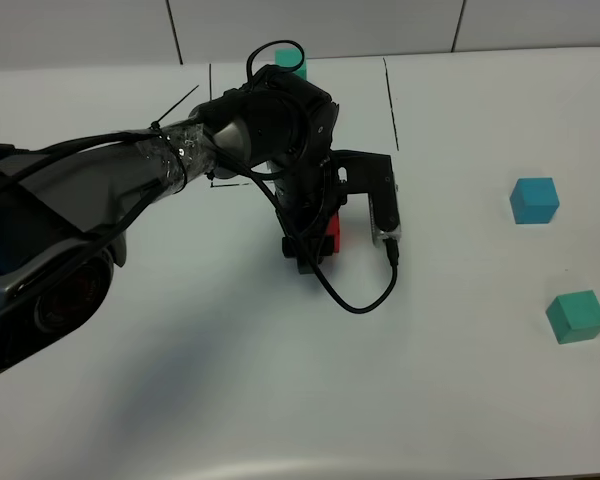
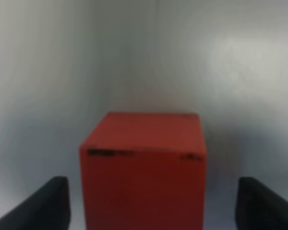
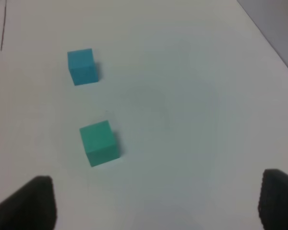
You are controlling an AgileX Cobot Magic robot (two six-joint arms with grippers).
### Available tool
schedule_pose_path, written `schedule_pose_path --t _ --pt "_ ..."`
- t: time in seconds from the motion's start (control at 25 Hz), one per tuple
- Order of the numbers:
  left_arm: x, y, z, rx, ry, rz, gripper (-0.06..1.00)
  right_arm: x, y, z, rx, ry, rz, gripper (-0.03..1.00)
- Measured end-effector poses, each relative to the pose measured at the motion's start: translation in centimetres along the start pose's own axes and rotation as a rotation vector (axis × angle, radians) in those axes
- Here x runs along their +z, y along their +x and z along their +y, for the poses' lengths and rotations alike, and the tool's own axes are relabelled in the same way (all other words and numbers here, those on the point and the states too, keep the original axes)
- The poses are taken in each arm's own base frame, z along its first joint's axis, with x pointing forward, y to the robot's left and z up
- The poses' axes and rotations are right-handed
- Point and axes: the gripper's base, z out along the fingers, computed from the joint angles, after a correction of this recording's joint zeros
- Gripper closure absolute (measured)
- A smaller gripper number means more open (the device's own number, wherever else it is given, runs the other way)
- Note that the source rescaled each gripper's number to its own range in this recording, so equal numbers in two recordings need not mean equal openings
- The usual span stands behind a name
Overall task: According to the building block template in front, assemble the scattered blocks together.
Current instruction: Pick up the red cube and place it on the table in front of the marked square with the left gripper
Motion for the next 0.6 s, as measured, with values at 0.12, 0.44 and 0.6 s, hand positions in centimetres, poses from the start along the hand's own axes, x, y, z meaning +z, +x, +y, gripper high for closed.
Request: schedule_pose_path --t 0.12,0.44,0.6 --pt "-1.3 -0.1 0.2 -0.006 -0.019 -0.018 0.19 0.0 0.0 0.0 0.001 0.0 0.0 0.18" --pt "-6.0 -0.2 0.4 -0.088 -0.069 -0.087 0.08 0.0 0.0 0.0 0.001 0.0 0.0 0.18" --pt "-8.5 0.0 0.7 -0.186 -0.119 -0.121 0.08 0.0 0.0 0.0 0.0 0.0 0.0 0.18"
